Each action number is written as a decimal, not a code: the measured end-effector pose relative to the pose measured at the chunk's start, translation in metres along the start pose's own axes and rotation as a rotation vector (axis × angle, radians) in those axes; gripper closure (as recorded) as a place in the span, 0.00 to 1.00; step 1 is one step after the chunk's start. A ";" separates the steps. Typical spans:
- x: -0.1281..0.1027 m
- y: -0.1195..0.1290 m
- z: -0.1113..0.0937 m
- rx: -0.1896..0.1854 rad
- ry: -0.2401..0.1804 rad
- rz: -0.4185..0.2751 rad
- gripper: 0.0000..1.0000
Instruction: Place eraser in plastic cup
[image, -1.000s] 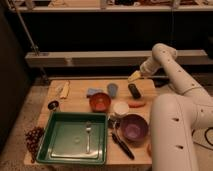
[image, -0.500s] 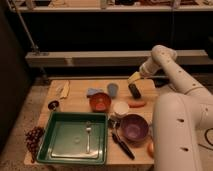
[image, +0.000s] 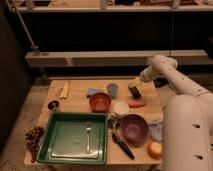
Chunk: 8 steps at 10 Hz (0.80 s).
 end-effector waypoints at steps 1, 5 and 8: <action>-0.001 0.001 -0.001 -0.002 0.001 0.002 0.20; 0.001 0.003 0.004 0.046 -0.020 0.036 0.20; 0.001 0.003 0.004 0.060 -0.023 0.046 0.20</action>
